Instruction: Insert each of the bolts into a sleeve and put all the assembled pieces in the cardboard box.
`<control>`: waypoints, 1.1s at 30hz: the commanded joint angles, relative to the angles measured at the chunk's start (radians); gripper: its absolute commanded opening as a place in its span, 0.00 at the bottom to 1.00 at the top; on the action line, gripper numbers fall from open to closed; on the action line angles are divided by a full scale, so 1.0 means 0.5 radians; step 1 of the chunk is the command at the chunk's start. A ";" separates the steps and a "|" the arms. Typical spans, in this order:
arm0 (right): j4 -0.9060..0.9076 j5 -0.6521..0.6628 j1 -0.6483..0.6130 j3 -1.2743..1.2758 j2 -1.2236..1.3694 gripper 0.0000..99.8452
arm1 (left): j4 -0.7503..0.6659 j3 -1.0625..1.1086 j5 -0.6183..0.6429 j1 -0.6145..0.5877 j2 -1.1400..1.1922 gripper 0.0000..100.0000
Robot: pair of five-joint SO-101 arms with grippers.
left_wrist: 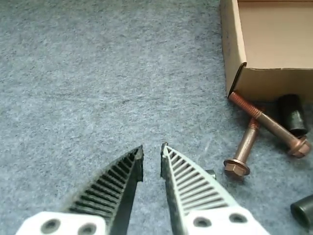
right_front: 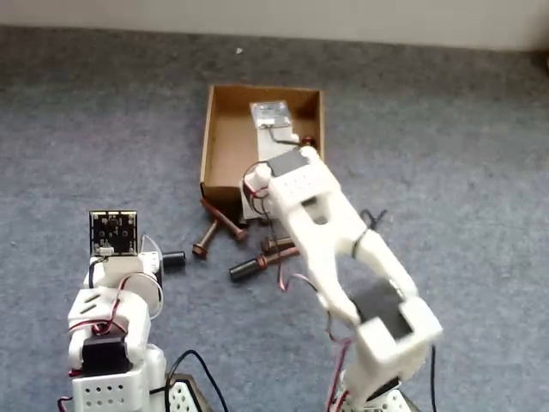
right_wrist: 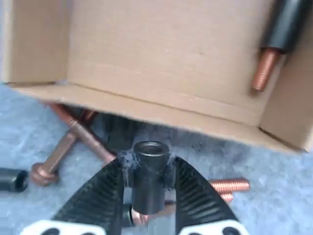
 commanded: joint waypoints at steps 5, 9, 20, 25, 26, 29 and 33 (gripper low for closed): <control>0.029 0.034 -0.014 0.545 -1.014 0.00 | -0.031 -0.008 -0.031 -0.014 -0.017 0.08; 0.023 0.034 0.038 0.901 -1.407 0.00 | -0.028 -0.005 -0.141 -0.008 -0.017 0.08; -0.612 0.034 0.367 1.861 -2.269 0.00 | -0.015 -0.226 -0.503 -0.002 -0.005 0.08; -0.836 0.025 0.480 2.113 -2.426 0.00 | 0.126 -0.529 -0.666 0.051 0.002 0.08; -0.867 0.021 0.511 2.143 -2.435 0.00 | 0.184 -0.594 -0.706 0.084 0.005 0.08; -0.953 0.018 0.594 2.220 -2.441 0.00 | 0.313 -0.809 -0.779 0.195 0.155 0.08; -1.066 0.018 0.686 2.309 -2.441 0.00 | 0.402 -1.143 -0.896 0.324 0.717 0.10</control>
